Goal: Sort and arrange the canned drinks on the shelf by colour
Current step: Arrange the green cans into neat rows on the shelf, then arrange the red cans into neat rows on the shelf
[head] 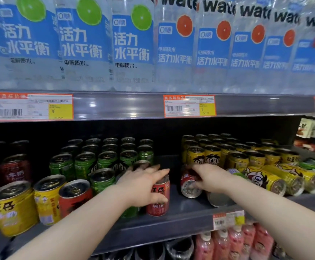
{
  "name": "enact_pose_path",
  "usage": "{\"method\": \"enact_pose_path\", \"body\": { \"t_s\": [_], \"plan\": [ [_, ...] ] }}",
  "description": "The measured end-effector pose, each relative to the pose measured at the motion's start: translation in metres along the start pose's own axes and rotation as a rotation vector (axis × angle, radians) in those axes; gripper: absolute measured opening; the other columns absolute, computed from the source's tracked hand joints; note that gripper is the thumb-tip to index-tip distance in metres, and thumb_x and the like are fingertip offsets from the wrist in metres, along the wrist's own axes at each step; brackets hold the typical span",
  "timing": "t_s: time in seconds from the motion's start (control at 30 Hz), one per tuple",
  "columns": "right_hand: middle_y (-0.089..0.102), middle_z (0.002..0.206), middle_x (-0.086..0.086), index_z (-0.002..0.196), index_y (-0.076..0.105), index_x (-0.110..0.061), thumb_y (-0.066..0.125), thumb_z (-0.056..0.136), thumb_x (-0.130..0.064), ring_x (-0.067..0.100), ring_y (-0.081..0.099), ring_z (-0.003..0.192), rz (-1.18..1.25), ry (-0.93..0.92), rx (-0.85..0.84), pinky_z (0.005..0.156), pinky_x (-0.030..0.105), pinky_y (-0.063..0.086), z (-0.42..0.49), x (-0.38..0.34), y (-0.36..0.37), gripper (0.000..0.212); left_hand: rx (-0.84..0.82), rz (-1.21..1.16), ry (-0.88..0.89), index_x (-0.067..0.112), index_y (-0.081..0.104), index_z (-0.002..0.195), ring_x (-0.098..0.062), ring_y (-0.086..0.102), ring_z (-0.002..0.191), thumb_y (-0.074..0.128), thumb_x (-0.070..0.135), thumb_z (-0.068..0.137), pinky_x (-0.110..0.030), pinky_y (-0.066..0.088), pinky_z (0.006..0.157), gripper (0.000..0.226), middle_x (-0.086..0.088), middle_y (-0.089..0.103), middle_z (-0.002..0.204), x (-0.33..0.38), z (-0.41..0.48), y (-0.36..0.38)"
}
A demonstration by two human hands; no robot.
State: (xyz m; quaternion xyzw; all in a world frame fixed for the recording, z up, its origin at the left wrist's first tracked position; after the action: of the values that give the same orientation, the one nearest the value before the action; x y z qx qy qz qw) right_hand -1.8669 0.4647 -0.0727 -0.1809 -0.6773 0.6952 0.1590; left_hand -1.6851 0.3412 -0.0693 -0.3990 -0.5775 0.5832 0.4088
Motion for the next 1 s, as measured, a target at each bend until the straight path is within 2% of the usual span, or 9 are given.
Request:
{"method": "enact_pose_path", "body": {
  "t_s": [0.13, 0.23, 0.37, 0.5, 0.57, 0.63, 0.77, 0.9, 1.0],
  "plan": [
    [0.057, 0.128, 0.004, 0.131, 0.042, -0.025, 0.053, 0.088, -0.049, 0.021, 0.054, 0.114, 0.102, -0.106, -0.004, 0.096, 0.032, 0.044, -0.005, -0.008, -0.003, 0.05, 0.008, 0.011, 0.012, 0.044, 0.003, 0.145, -0.024, 0.013, 0.144, 0.048, 0.064, 0.082, -0.047, 0.018, 0.115, 0.08, 0.006, 0.01, 0.158, -0.003, 0.001, 0.005],
    [0.059, 0.125, 0.003, 0.126, 0.051, -0.02, 0.041, 0.095, -0.046, 0.018, 0.054, 0.112, 0.27, -0.106, 0.012, 0.094, 0.03, 0.045, -0.008, -0.015, -0.014, 0.042, 0.015, 0.015, 0.02, 0.043, 0.004, 0.145, -0.024, 0.014, 0.144, 0.048, 0.064, 0.082, -0.048, 0.019, 0.114, 0.081, 0.006, 0.012, 0.158, -0.003, 0.002, 0.005],
    [0.059, 0.127, 0.009, 0.125, 0.056, -0.01, 0.038, 0.098, -0.038, 0.021, 0.054, 0.117, 0.358, -0.07, 0.039, 0.097, 0.03, 0.043, -0.006, -0.024, -0.013, 0.043, 0.017, 0.012, 0.015, 0.043, 0.004, 0.145, -0.022, 0.014, 0.144, 0.049, 0.064, 0.081, -0.047, 0.019, 0.115, 0.081, 0.006, 0.012, 0.158, -0.003, 0.0, 0.005],
    [0.058, 0.128, 0.006, 0.125, 0.056, -0.012, 0.038, 0.098, -0.039, 0.021, 0.052, 0.119, 0.493, -0.02, 0.112, 0.097, 0.028, 0.041, -0.009, -0.024, -0.009, 0.042, 0.011, -0.004, -0.02, 0.043, 0.007, 0.145, -0.021, 0.014, 0.144, 0.05, 0.073, 0.073, -0.047, 0.018, 0.115, 0.089, 0.006, 0.014, 0.157, -0.001, -0.002, 0.002],
    [0.061, 0.122, 0.004, 0.119, 0.06, -0.013, 0.04, 0.097, -0.038, 0.019, 0.055, 0.114, 0.469, -0.022, 0.168, 0.091, 0.024, 0.04, -0.014, -0.013, -0.015, 0.039, 0.006, -0.015, -0.053, 0.043, 0.01, 0.145, -0.022, 0.01, 0.145, 0.049, 0.078, 0.069, -0.05, 0.009, 0.115, 0.092, 0.005, 0.013, 0.158, 0.002, -0.002, 0.0],
    [0.061, 0.123, 0.002, 0.119, 0.06, -0.015, 0.042, 0.096, -0.041, 0.019, 0.054, 0.114, 0.369, -0.014, 0.173, 0.092, 0.026, 0.042, -0.018, 0.004, -0.022, 0.039, 0.033, -0.011, -0.069, 0.039, 0.013, 0.146, -0.025, 0.006, 0.145, 0.047, 0.08, 0.067, -0.053, 0.002, 0.115, 0.095, 0.003, 0.012, 0.158, 0.01, 0.0, -0.002],
    [0.049, 0.139, 0.01, 0.134, 0.046, -0.016, 0.032, 0.094, -0.056, 0.026, 0.045, 0.126, 0.087, 0.08, -0.001, 0.103, 0.036, 0.038, -0.013, 0.032, -0.016, 0.059, 0.079, -0.046, -0.028, 0.033, 0.008, 0.148, -0.023, 0.005, 0.146, 0.043, 0.079, 0.071, -0.051, -0.004, 0.115, 0.096, 0.001, 0.01, 0.158, 0.036, 0.013, -0.005],
    [0.038, 0.147, 0.01, 0.143, 0.033, -0.016, 0.028, 0.088, -0.067, 0.027, 0.036, 0.135, 0.032, 0.023, -0.17, 0.112, 0.044, 0.026, 0.008, 0.038, -0.002, 0.075, 0.017, 0.012, -0.07, 0.032, 0.004, 0.148, -0.023, 0.018, 0.142, 0.046, 0.073, 0.075, -0.051, 0.009, 0.115, 0.094, 0.001, 0.021, 0.155, 0.048, 0.024, 0.0],
    [0.038, 0.148, 0.009, 0.144, 0.032, -0.015, 0.04, 0.086, -0.065, 0.024, 0.039, 0.133, 0.145, -0.124, -0.178, 0.111, 0.036, 0.03, 0.017, 0.041, -0.001, 0.076, -0.012, 0.04, -0.101, 0.033, 0.005, 0.148, -0.023, 0.026, 0.138, 0.05, 0.071, 0.075, -0.047, 0.019, 0.113, 0.094, 0.001, 0.029, 0.152, 0.049, 0.025, 0.003]
  ]
}}
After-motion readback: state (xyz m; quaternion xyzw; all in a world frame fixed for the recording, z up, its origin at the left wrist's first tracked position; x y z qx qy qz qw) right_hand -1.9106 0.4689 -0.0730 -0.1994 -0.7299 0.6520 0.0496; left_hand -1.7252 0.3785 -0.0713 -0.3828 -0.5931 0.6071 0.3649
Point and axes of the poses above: each hand's wrist, its own z-axis towards the middle knuckle, its own y-axis out of the palm, x = y × z, the point moved 1 cm from there along z, towards the middle knuckle
